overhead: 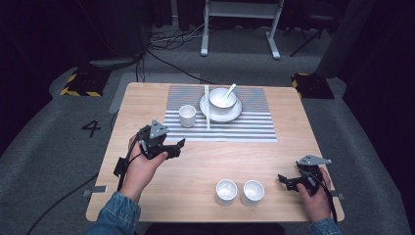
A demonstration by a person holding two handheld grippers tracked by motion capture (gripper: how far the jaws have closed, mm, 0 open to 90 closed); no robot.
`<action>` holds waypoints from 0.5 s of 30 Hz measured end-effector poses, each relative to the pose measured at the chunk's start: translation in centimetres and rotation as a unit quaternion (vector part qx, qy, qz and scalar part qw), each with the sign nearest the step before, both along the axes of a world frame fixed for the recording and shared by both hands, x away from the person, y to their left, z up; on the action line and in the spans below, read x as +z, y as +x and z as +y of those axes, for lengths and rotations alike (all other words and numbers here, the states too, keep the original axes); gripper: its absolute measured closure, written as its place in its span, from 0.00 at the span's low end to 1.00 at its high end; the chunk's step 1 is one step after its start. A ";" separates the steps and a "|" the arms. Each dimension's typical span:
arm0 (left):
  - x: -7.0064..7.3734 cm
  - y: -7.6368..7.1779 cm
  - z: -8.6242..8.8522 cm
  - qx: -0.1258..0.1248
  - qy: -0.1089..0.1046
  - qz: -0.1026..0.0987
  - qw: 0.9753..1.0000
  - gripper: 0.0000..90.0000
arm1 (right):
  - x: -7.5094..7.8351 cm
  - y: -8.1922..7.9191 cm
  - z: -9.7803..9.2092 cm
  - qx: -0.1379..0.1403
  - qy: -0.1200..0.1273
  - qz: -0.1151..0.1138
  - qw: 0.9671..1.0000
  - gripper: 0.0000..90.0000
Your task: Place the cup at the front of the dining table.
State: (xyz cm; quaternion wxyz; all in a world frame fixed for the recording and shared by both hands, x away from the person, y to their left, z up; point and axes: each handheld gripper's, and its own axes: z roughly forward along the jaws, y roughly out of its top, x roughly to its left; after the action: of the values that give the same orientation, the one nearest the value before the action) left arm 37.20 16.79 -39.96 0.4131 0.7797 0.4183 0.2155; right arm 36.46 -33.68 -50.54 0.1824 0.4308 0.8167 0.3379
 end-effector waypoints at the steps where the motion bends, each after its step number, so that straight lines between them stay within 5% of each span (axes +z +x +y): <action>1: -0.2 -0.4 0.1 0.000 -0.001 -0.001 1.000 0.25 | 0.0 0.0 0.0 0.000 0.000 0.000 1.000 0.01; 7: -0.6 -2.7 0.9 0.004 0.009 -0.011 1.000 0.25 | 0.0 0.0 0.0 0.000 0.000 0.000 1.000 0.00; 15: -1.6 -5.3 2.4 0.002 -0.026 -0.017 1.000 0.25 | 0.0 0.0 0.0 0.000 0.000 0.000 1.000 0.01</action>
State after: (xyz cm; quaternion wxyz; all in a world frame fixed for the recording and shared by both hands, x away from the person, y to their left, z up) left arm 31.92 19.20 -41.54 0.4398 0.7643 0.4182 0.2182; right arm 36.46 -33.68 -50.54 0.1822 0.4308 0.8167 0.3380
